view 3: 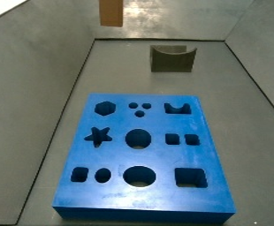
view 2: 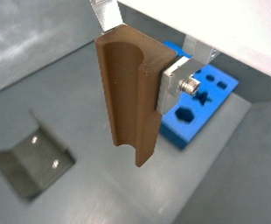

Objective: Pick up the arch object. Move up. Rotate the arch object. Move to above the board. Insert the arch object.
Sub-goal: Move to above the board, then insert the arch object.

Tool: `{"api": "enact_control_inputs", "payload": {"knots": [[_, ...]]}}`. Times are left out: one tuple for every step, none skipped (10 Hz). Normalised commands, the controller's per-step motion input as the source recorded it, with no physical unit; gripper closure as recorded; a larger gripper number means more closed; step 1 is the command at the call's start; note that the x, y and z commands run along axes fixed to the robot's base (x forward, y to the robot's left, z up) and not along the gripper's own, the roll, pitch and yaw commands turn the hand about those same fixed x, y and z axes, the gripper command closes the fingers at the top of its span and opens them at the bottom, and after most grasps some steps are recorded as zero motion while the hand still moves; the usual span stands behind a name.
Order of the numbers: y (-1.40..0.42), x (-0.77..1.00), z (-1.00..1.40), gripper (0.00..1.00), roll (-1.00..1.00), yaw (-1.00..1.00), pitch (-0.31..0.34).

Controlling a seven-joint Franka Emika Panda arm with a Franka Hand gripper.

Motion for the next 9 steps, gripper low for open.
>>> {"api": "enact_control_inputs", "payload": {"knots": [[-1.00,0.29,0.31,1.00,0.09,0.01,0.062],[-1.00,0.31,0.31,1.00,0.07,0.01,0.099],[-1.00,0.33,0.31,1.00,0.04,0.01,0.120],[-1.00,0.35,0.31,1.00,0.03,0.01,0.128],[-0.99,0.36,0.31,1.00,0.03,0.01,0.133],[-0.67,0.28,0.22,1.00,0.04,0.01,0.134],[-0.33,0.18,0.11,1.00,0.04,0.01,0.113],[-0.21,0.12,0.07,1.00,0.05,0.01,0.083],[-0.01,0.13,0.00,1.00,0.00,0.00,0.000]]}}
